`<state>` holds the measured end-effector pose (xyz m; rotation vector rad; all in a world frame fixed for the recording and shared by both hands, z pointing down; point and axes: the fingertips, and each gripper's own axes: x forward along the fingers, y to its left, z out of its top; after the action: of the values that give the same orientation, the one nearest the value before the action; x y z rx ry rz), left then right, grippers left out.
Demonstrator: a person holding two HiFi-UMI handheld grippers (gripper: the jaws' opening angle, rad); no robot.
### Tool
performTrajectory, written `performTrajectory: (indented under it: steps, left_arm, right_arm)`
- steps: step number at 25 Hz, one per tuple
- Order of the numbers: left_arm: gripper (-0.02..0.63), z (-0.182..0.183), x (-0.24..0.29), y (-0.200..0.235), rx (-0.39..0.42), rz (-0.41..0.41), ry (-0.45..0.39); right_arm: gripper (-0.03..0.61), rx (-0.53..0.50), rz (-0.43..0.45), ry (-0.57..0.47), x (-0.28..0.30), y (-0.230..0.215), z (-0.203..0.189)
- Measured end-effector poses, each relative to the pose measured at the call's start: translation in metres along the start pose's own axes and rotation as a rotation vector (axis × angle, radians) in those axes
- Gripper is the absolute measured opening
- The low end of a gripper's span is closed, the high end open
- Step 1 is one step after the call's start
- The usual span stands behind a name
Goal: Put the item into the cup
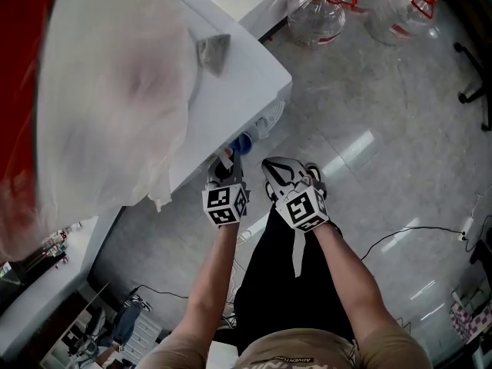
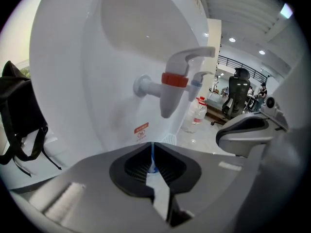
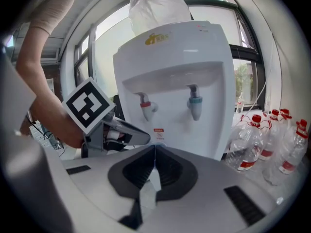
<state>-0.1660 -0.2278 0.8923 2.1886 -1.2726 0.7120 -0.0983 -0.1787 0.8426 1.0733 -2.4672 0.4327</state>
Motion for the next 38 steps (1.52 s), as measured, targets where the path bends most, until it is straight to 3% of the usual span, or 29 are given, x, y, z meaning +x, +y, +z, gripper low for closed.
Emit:
performTrajectory:
  steps: [10,15,20,24,28,32,38]
  left_arm:
    - [0.009,-0.003,-0.045,-0.031,-0.042,-0.046,0.039]
    - [0.009,0.017,-0.093,-0.059,-0.043,-0.090,0.044]
    - [0.008,0.057,-0.135,-0.092,-0.015,-0.138,0.011]
    - [0.009,0.097,-0.155,-0.108,0.003,-0.155,-0.048]
    - [0.008,0.125,-0.177,-0.120,-0.041,-0.175,-0.077]
    - [0.008,0.152,-0.197,-0.119,-0.034,-0.152,-0.109]
    - [0.008,0.231,-0.247,-0.117,0.122,-0.076,-0.281]
  right_arm:
    - [0.011,-0.028,0.019,0.009,-0.036,0.007,0.030]
    - [0.011,-0.013,0.028,0.026,-0.074,0.011,0.066]
    - [0.011,0.015,0.082,-0.017,-0.111,0.019,0.112]
    - [0.011,-0.039,0.110,-0.029,-0.128,0.020,0.146]
    - [0.011,-0.021,0.131,-0.041,-0.144,0.028,0.172]
    - [0.011,-0.003,0.149,-0.045,-0.160,0.040,0.193]
    - [0.011,-0.059,0.084,-0.118,-0.186,0.038,0.255]
